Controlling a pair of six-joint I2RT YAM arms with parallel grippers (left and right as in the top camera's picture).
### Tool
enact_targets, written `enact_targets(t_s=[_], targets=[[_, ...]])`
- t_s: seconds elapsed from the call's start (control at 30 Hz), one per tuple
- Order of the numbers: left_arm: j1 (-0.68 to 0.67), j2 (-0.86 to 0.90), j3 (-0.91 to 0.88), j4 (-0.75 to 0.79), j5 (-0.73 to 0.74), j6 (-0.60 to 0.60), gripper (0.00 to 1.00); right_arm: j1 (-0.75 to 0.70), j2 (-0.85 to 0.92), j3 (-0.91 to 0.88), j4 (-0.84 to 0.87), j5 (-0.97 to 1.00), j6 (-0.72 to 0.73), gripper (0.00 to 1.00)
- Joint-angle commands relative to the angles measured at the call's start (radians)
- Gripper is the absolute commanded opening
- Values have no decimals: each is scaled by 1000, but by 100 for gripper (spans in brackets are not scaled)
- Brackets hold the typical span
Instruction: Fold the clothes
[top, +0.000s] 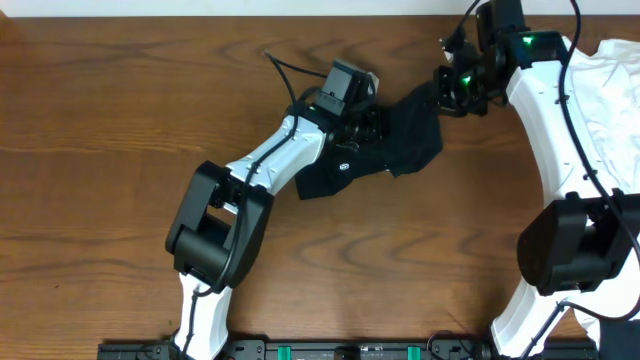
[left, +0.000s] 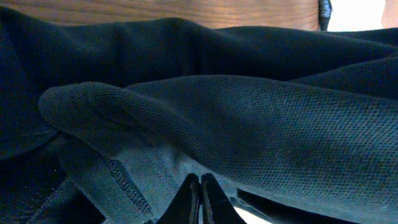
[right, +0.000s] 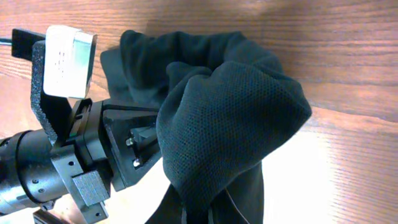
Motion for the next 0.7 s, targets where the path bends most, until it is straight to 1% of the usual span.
enact_targets(t_s=[0.0,0.37,0.67], targets=[[-3,10,-13,4,-58,-13,6,-27,-38,31,-6,-15,-31,1],[-4,11,-13,5,-58,-14,6,-105,-38,32,-14,-15,-50,1],[-24,66,-13,32,-64,-74,6,-119,-38,32,-19,-11,-57,1]])
